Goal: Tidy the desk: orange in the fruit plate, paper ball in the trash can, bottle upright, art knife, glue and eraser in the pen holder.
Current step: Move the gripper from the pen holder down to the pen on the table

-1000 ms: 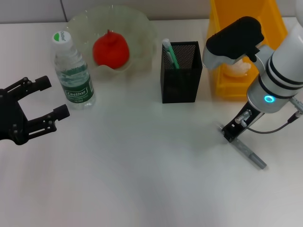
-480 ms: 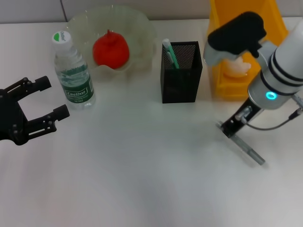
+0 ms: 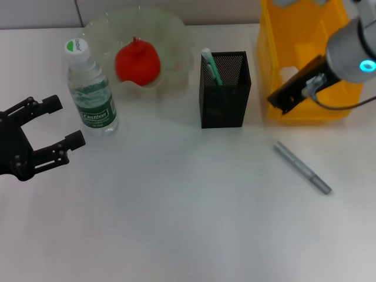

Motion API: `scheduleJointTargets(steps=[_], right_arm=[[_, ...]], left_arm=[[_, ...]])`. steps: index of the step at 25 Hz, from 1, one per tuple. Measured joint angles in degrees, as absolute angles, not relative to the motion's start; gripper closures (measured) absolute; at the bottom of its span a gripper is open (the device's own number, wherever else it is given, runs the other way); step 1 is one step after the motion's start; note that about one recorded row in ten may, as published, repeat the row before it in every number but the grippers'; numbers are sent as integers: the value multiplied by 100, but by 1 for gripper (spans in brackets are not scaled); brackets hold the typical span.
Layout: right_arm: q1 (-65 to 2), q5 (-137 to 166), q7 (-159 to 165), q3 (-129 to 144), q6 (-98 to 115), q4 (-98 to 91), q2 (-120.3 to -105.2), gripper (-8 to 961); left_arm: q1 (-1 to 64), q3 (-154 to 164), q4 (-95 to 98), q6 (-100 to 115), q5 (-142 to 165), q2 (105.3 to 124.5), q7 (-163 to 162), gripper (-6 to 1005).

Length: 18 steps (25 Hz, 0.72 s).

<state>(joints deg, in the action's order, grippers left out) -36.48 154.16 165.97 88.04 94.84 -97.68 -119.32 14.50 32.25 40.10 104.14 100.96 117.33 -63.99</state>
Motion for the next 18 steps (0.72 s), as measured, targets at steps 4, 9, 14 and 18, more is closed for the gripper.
scheduleJointTargets(steps=[4, 9, 14, 18], right_arm=[[-3800, 15517, 16579, 8794, 9667, -9436, -11927, 935], [-3936, 15838, 16579, 8827, 9661, -8580, -11933, 889], [-3940, 15856, 16542, 8784, 9509, -8130, -11925, 667], [-3976, 15834, 16542, 8780, 9268, -7690, -11925, 489]], left_arm=[[1444, 3226, 4008, 10429, 10078, 11733, -6398, 157], [1433, 3226, 4007, 10429, 10073, 11733, -6398, 157], [1450, 3226, 3976, 10412, 10088, 11733, -6398, 157], [1482, 3226, 3963, 10409, 10107, 11733, -6397, 157]])
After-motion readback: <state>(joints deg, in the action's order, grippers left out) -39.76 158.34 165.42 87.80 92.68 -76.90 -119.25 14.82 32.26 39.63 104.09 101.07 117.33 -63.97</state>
